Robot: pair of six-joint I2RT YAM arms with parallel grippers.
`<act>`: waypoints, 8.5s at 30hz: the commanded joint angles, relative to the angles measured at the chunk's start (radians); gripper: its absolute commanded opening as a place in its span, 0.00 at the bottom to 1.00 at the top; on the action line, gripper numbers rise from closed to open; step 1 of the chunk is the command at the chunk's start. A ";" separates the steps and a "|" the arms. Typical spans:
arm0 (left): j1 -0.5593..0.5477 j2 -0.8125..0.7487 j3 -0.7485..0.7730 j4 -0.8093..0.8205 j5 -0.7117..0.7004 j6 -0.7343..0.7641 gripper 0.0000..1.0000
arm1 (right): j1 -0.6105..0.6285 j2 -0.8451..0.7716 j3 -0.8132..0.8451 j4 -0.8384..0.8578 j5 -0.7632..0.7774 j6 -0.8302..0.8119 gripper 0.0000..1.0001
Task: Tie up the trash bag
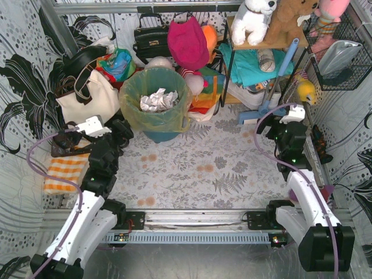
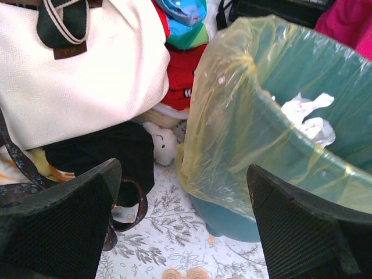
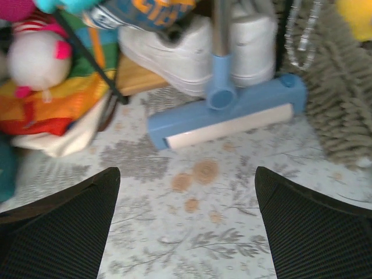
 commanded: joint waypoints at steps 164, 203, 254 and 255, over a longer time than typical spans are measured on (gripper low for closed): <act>-0.215 0.554 1.044 -1.071 0.576 -0.214 0.00 | 0.866 0.585 1.270 -1.148 0.398 0.446 0.00; -0.708 0.609 1.015 -1.155 0.364 -0.485 0.15 | 0.867 0.303 0.927 -1.242 0.401 0.454 0.18; -0.516 0.646 1.031 -0.946 -0.027 -0.267 0.62 | 0.803 -0.103 0.545 -1.288 0.510 0.707 0.82; -0.515 0.647 1.020 -0.943 -0.018 -0.270 0.62 | 0.804 -0.126 0.498 -1.263 0.479 0.735 0.82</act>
